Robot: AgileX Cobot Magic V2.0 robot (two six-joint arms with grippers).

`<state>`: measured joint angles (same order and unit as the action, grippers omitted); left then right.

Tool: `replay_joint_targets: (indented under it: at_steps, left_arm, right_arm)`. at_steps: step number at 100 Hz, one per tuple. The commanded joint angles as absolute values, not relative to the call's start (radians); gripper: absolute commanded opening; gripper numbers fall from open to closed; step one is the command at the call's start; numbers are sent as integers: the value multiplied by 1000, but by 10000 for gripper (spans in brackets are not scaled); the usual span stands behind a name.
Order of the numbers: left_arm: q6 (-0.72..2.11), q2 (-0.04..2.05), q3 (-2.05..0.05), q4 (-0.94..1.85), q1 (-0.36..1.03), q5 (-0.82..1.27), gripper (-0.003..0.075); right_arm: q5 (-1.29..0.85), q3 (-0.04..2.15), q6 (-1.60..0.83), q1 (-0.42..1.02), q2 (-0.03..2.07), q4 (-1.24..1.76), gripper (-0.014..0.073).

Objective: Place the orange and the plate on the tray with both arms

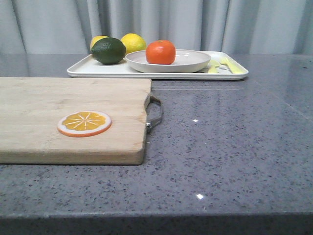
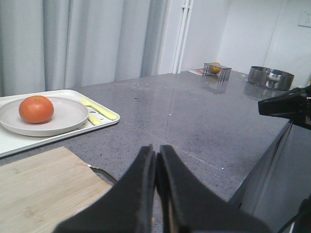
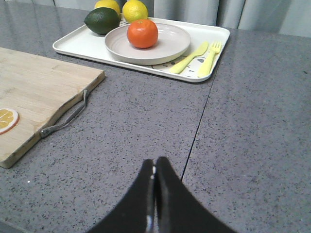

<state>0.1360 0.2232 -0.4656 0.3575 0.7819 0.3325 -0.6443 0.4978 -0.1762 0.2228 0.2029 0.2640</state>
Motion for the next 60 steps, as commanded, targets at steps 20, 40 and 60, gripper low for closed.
replay_joint_targets:
  at_steps: [20, 40, 60]
  left_arm:
    - [137, 232, -399, 248, 714, 63, -20]
    - [137, 232, -309, 246, 543, -89, -20]
    - [137, 164, -214, 242, 368, -92, -20]
  right_arm:
    - [-569, 522, -186, 219, 211, 274, -39]
    - [-569, 522, -186, 219, 211, 274, -39]
    - [-569, 522, -186, 219, 211, 274, -39]
